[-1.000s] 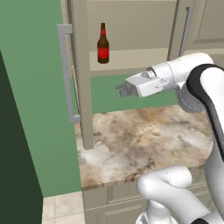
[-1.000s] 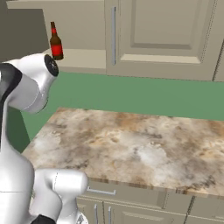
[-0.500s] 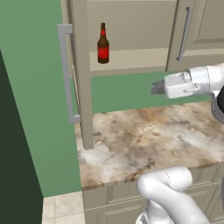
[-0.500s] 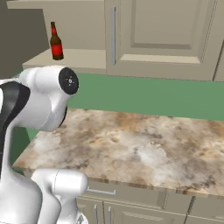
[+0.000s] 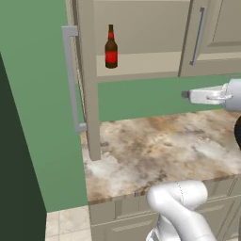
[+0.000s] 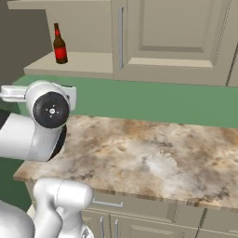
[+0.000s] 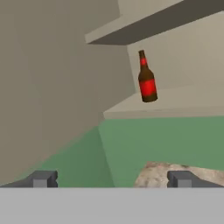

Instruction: Open the cabinet directly in front. Then move the beer and the mug to the dining counter with the jar on it.

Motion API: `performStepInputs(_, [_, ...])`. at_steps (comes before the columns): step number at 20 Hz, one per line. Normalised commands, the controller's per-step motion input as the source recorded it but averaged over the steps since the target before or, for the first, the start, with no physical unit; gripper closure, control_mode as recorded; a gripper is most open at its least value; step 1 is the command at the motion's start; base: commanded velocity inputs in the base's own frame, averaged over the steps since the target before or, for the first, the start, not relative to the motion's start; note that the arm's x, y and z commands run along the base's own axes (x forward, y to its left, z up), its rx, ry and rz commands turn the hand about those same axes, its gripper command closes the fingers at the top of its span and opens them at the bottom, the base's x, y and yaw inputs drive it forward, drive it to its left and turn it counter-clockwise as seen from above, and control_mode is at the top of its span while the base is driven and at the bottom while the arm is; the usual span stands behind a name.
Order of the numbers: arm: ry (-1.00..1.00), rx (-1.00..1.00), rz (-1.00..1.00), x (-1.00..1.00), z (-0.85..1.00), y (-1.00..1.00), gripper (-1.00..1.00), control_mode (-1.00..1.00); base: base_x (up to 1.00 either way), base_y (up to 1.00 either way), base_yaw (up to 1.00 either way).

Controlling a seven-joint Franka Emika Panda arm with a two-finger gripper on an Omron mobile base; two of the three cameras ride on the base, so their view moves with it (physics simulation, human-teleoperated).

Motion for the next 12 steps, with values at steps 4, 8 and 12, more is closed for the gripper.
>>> performStepInputs(4, [0.00, -0.14, -0.37, 0.00, 0.00, -0.35, -1.00, -1.00, 0.00, 0.00, 0.00])
performStepInputs(8, [0.00, -0.18, -0.28, 0.00, 0.00, -0.22, -1.00, -1.00, 0.00, 0.00, 0.00])
performStepInputs(12, [0.01, -0.17, -0.19, 0.00, 0.02, -0.19, -1.00, -1.00, 0.00, 0.00, 0.00])
